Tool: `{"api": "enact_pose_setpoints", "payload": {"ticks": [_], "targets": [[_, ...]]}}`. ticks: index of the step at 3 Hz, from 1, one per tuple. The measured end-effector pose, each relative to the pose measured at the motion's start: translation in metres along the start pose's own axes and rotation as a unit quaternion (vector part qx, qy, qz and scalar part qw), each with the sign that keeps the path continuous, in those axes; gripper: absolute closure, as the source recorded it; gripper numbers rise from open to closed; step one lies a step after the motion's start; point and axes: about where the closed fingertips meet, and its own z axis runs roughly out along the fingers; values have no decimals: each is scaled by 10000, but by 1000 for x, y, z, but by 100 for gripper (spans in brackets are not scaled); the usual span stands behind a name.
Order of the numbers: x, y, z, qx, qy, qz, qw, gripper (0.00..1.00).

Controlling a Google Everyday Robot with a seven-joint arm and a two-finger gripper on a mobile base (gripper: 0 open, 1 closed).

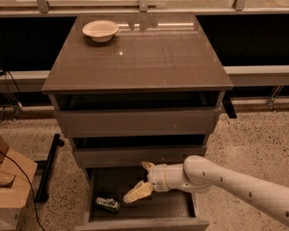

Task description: Pick green can from bottom drawer and place on counter

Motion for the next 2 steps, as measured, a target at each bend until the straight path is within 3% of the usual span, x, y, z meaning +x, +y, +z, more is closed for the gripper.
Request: {"api": "enact_pose_setpoints", "payload": {"ticks": [1, 2], "targets": [[19, -21, 21, -228, -166, 223, 9994, 0], [22, -26, 25, -248, -215, 274, 9991, 0]]}}
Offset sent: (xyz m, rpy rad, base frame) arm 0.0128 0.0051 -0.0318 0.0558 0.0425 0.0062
